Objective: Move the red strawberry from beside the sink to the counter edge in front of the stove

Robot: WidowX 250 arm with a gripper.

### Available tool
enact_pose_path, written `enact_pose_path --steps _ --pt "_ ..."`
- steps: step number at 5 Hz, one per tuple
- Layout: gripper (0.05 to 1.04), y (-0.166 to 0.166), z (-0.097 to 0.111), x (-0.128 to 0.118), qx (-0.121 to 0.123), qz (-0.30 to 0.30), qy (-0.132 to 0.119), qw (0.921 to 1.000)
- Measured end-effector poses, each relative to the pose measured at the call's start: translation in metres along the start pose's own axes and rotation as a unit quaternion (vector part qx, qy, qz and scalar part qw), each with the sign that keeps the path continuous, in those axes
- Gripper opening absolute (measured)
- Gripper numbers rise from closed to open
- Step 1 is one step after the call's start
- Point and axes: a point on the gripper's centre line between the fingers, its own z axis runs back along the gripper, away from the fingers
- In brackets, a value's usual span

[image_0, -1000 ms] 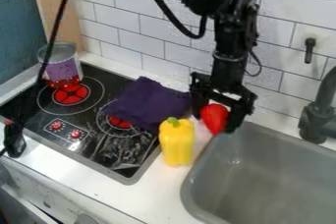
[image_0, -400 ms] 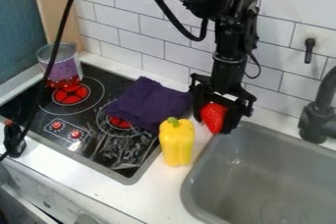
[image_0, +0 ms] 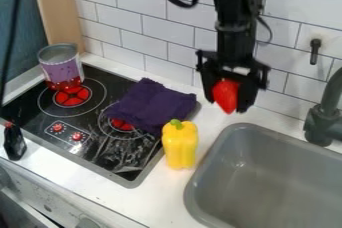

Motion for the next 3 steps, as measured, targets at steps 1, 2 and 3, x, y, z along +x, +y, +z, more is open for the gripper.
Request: enact_pose_path --steps 1,2,3 --pt "0.816 0.019 0.029 -0.011 -0.011 0.016 -0.029 0.9994" --pt "0.816 0.025 0.053 -0.041 -0.002 -0.004 -0.026 0.9997" --pt "0.816 0.024 0.071 -0.078 0.003 -0.022 -0.017 0.9996"
